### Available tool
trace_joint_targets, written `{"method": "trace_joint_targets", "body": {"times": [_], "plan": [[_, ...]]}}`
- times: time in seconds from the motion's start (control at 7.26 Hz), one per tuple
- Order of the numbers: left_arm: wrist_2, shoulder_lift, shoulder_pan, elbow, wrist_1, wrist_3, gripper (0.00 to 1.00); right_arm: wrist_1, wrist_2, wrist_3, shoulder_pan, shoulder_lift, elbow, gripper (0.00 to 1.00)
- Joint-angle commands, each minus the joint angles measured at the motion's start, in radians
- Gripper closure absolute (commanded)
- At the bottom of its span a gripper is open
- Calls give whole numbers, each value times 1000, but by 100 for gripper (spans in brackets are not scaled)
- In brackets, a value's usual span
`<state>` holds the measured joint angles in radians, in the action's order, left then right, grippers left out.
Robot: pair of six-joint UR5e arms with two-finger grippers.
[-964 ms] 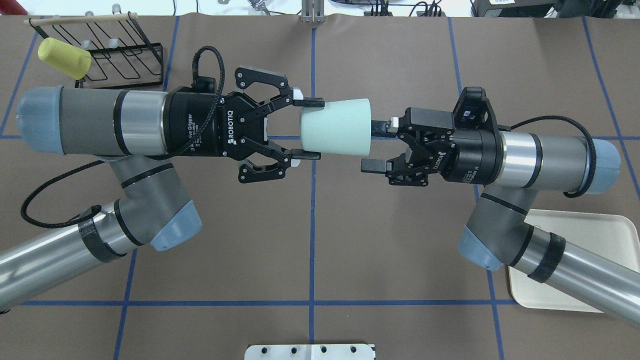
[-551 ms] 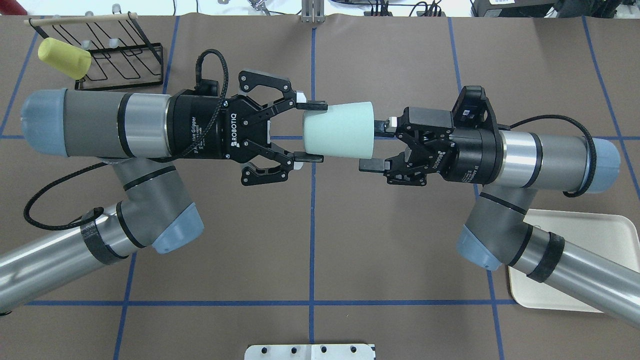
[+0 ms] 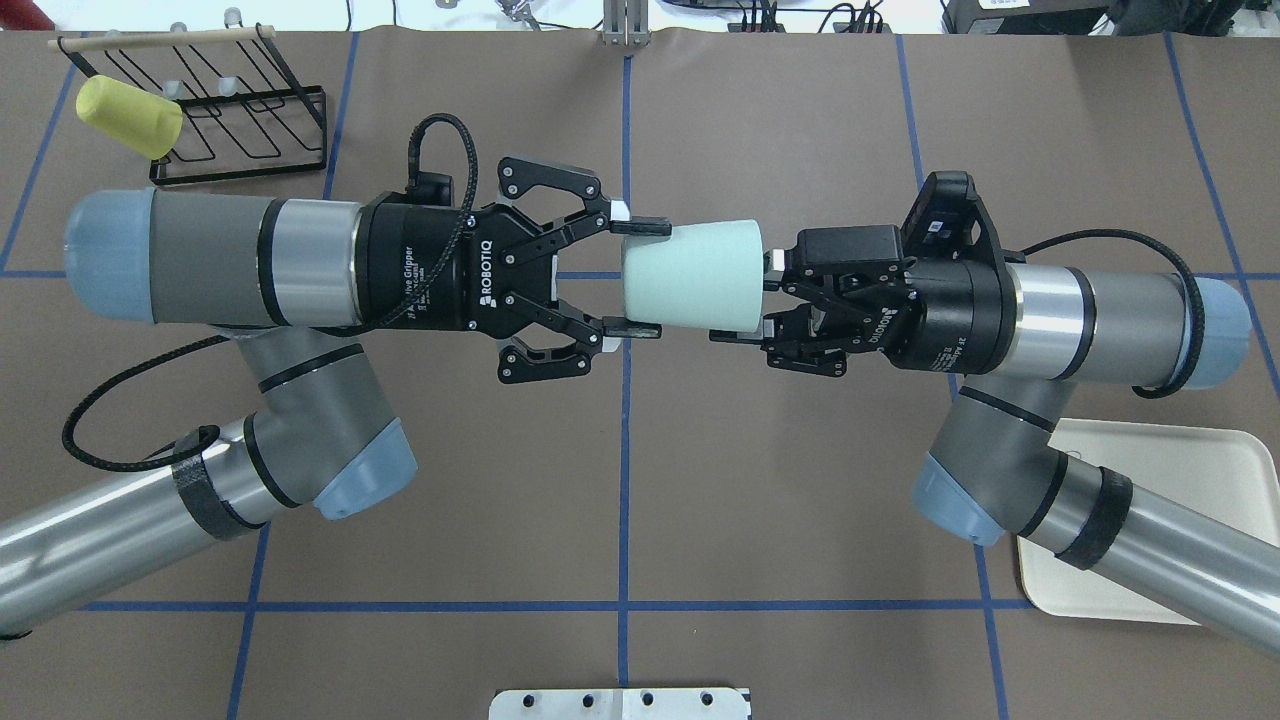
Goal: Left arm grabs green cup and hands to right arm on tray
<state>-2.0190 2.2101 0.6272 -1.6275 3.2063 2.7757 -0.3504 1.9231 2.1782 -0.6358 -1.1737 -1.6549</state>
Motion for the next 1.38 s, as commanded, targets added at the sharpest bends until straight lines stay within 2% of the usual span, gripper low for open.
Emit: {"method": "trace_joint_targets", "body": {"times": [0.0, 0.14, 0.28, 0.41, 0.55, 1.24], "plan": [[0, -1, -14, -2, 1, -1, 100, -2, 1, 0, 1, -1, -3, 62], [0, -3, -15, -3, 1, 1, 100, -2, 2, 0, 1, -1, -3, 74], [0, -3, -17, -5, 1, 1, 100, -4, 4, 0, 1, -4, -5, 91], [0, -1, -20, -5, 1, -2, 33, -4, 5, -2, 1, -7, -8, 100], [-1, -3, -18, -9, 1, -4, 0, -6, 5, -2, -1, -11, -10, 100], [-38, -42, 29, -40, 3, -13, 0, -39, 4, 15, -13, -33, -19, 100]]}}
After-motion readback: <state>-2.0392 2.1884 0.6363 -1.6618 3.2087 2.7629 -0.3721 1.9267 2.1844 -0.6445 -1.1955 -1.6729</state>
